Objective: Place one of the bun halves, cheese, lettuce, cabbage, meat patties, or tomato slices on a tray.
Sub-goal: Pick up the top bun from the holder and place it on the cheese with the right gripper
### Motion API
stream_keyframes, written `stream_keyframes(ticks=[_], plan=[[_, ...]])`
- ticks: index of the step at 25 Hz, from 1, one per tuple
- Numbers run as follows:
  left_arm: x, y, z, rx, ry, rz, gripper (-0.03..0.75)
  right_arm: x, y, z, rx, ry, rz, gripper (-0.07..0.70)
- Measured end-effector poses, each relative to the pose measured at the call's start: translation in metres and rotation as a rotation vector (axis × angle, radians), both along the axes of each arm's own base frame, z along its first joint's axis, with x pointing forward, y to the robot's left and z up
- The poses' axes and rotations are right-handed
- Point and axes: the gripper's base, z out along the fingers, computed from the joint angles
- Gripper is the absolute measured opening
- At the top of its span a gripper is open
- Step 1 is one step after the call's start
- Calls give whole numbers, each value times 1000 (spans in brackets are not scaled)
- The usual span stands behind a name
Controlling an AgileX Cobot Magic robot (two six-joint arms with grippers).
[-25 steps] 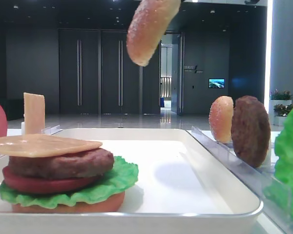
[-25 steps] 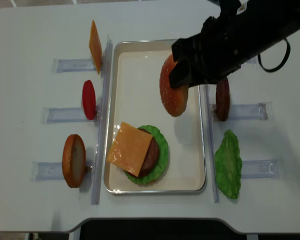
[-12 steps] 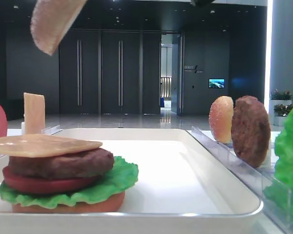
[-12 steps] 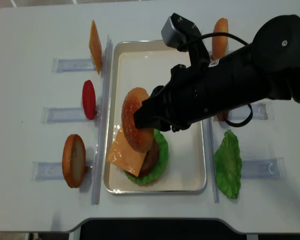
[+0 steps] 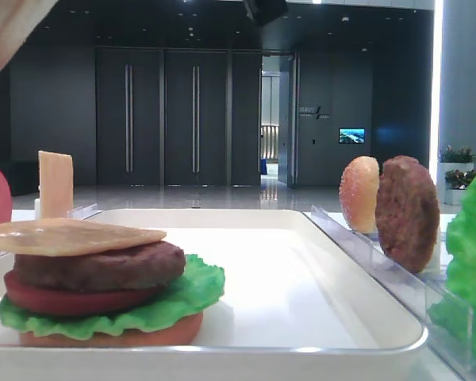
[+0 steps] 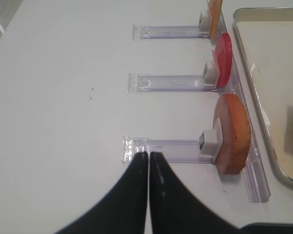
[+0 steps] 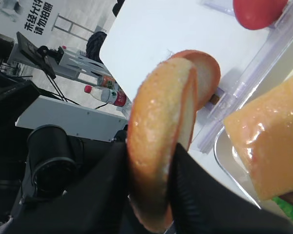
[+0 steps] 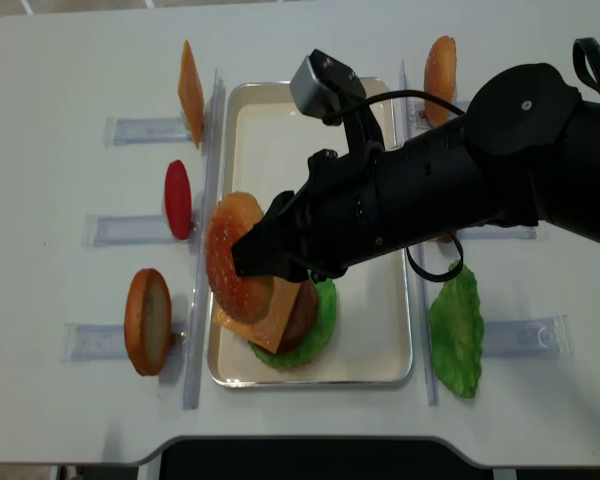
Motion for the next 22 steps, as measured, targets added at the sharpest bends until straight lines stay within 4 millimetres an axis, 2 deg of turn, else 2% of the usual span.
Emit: stream_keyframes(ticks=[10, 18, 22], plan=[[0, 0, 0, 0, 0, 0, 0, 8, 7, -26, 9, 74, 16, 192], [0, 0, 0, 5, 1, -2, 0, 23, -8, -42, 16, 92, -55, 192], [0, 0, 0, 5, 1, -2, 0, 24, -14, -46, 17, 101, -65, 192]])
